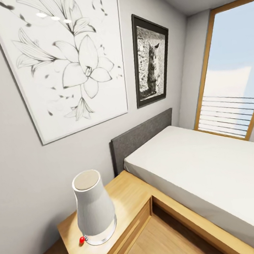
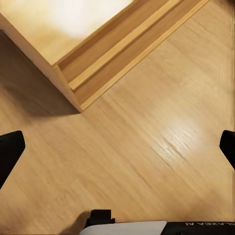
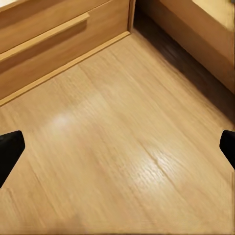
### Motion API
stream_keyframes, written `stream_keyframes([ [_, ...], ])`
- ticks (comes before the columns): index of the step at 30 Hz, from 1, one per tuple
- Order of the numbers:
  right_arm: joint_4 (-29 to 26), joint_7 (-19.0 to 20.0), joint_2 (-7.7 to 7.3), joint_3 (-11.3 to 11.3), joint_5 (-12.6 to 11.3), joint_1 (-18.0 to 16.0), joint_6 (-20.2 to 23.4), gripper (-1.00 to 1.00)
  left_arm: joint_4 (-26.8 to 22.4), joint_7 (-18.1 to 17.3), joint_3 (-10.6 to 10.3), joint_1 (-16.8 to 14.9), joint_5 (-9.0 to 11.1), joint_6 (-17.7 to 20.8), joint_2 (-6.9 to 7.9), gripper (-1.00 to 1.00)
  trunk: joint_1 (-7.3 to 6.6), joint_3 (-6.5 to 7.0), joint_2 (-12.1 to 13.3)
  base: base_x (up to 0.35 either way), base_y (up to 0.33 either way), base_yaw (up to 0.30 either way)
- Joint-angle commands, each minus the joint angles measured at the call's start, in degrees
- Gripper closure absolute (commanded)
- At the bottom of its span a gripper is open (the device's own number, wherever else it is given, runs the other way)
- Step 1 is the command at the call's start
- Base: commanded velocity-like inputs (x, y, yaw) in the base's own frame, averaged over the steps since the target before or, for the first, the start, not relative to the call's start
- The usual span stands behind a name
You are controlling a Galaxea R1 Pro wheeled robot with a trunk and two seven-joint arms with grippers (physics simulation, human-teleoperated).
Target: In the bedroom, organize the workspace by keeping the computer under the desk, ensuring the monitor is on the desk, placing the keyboard on the desk next to the monitor, placing the mouse on the desk next to the keyboard, moving the folder from the swivel chair onto the desk next to the mouse, stacking the notebook on top of the folder with the pen on top of the notebook, and positioning the swivel chair next to the desk.
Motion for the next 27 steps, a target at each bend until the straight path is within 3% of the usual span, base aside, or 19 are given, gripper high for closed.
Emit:
stream_keyframes([
  [1,0.0,0.0,-0.02,-0.1,0.2,-0.1,-0.2,-1.0,0.0,0.0,0.0,0.0,0.0,-0.1,-0.01,-1.0,0.0,-0.06,0.0,0.0,0.0,-0.3],
  [19,-0.3,-0.1,-0.36,-0.3,-0.1,-0.1,-0.2,-1.0,0.0,0.0,0.0,0.0,0.0,-0.1,0.0,-1.0,0.0,-0.06,0.0,0.0,0.0,-0.3],
  [27,-0.8,-0.1,-2.57,-0.6,-0.3,-0.8,-0.2,-1.0,0.0,0.0,0.0,0.0,0.0,-0.1,-0.01,-1.0,0.0,-0.06,0.0,0.0,0.0,-0.3],
])
